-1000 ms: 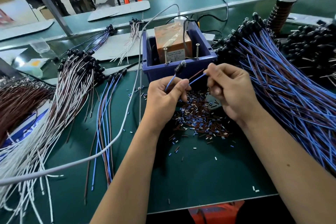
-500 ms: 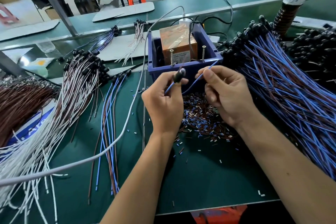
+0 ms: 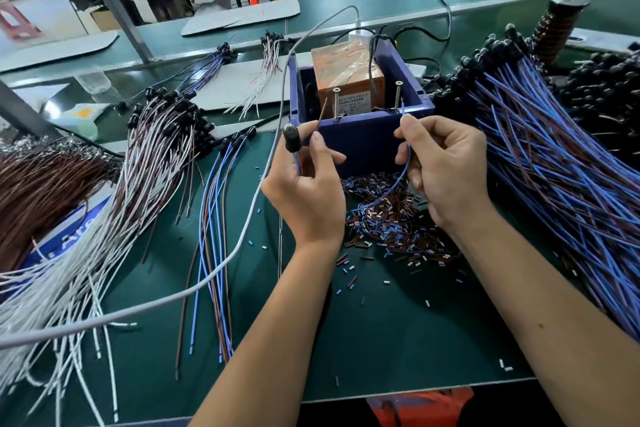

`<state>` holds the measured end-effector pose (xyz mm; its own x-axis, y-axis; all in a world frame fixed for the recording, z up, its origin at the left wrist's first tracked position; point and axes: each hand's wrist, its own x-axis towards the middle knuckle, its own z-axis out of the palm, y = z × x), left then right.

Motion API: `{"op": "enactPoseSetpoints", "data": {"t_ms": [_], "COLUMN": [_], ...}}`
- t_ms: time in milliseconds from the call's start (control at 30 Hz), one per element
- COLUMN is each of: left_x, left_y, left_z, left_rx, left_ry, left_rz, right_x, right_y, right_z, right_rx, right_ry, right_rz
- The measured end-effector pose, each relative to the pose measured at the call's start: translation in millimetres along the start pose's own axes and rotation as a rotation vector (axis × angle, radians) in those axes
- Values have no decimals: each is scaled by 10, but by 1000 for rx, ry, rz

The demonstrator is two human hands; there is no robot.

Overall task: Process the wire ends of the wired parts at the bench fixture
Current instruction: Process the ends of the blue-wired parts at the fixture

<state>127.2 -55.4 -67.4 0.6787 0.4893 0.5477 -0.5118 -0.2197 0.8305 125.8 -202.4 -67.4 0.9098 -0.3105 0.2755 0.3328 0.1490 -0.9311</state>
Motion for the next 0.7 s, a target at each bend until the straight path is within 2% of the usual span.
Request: {"op": "enactPoseSetpoints", "data": {"t_ms": [700], "left_x": [-19], "left_y": [101], "left_z": [-25], "left_rx": [14], "left_ry": [-11], "left_rz": [-38], "right_x": [19], "right_y": [-16], "right_z": [-5], "right_rx": [-26], "right_ry": [-21], "right_rz": [-21]}}
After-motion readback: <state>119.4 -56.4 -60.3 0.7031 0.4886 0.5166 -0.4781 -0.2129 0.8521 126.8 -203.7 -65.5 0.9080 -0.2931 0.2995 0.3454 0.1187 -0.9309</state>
